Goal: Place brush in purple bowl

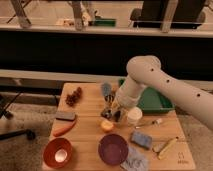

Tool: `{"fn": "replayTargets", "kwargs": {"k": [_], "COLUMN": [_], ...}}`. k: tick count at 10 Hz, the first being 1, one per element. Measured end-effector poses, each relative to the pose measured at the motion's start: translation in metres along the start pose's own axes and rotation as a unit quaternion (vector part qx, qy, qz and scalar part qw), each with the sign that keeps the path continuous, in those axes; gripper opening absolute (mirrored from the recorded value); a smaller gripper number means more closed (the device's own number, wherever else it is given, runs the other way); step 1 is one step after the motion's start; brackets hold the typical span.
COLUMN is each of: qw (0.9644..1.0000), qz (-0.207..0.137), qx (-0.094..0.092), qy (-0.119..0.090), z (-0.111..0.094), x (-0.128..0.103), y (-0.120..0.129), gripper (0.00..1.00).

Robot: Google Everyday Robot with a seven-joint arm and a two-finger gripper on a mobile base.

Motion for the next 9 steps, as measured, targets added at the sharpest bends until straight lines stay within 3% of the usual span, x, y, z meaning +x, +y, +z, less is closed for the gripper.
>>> {"fn": "replayTargets", "kwargs": {"k": [9], "qw": [0.9995], "qz": [0.003], "qx": [-0.022], "qy": [-0.021], "z": [0.001], "x": [-0.013], "y": [0.035], "gripper": [0.0]}}
